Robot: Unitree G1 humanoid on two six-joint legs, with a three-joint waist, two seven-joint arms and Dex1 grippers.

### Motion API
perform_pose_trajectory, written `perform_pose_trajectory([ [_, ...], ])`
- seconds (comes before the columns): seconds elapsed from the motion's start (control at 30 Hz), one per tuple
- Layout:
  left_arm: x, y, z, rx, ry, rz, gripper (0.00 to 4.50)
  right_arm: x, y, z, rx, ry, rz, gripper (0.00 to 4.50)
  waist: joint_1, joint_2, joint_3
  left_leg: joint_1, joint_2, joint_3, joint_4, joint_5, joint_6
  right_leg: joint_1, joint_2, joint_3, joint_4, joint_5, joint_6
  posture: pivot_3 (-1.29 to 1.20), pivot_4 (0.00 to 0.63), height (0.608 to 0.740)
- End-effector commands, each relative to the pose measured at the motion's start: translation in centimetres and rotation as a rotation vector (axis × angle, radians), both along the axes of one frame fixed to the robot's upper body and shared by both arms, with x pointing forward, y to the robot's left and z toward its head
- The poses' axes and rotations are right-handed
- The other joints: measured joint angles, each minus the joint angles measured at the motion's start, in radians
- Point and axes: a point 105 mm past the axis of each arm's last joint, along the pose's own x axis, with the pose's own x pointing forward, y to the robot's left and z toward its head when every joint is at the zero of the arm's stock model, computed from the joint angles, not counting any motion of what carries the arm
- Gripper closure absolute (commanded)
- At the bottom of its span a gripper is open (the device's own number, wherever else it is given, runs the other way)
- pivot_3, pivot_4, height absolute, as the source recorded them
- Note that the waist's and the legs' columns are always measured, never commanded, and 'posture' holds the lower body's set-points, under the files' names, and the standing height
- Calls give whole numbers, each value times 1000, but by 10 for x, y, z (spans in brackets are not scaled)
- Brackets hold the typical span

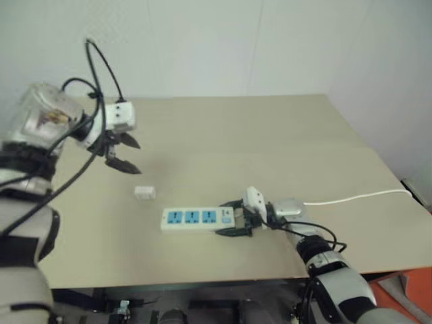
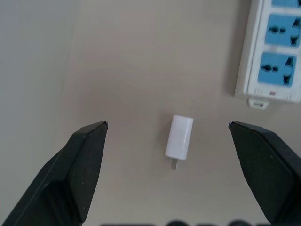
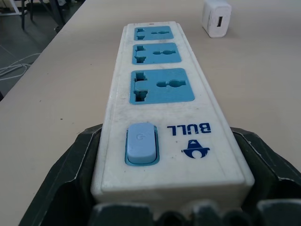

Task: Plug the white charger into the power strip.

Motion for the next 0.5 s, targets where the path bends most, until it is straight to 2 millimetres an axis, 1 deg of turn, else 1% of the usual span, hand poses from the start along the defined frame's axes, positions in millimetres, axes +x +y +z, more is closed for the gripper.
perform_pose_trajectory([
  [0.03,4,2,-10,194,55,-39,0,-3,-1,-6,-9,18,-7,1091,2,0,0,0,0,0,0,0,0,0,0,0,0,0,0,0,150,740],
  [0.1,7,-3,-14,247,77,-69,0,-3,-1,-6,-10,18,-9,1091,4,0,0,0,0,0,0,0,0,0,0,0,0,0,0,0,150,740],
  [0.33,13,-24,-26,281,132,-105,0,-5,-1,-7,-13,20,-12,1091,9,0,0,-2,0,0,1,0,0,-2,0,0,1,0,0,0,150,740],
  [0.5,13,-26,-44,367,189,-127,0,-5,-3,-6,-9,25,-28,1091,12,0,0,-2,0,0,1,0,0,-2,0,0,1,0,1,0,150,740],
])
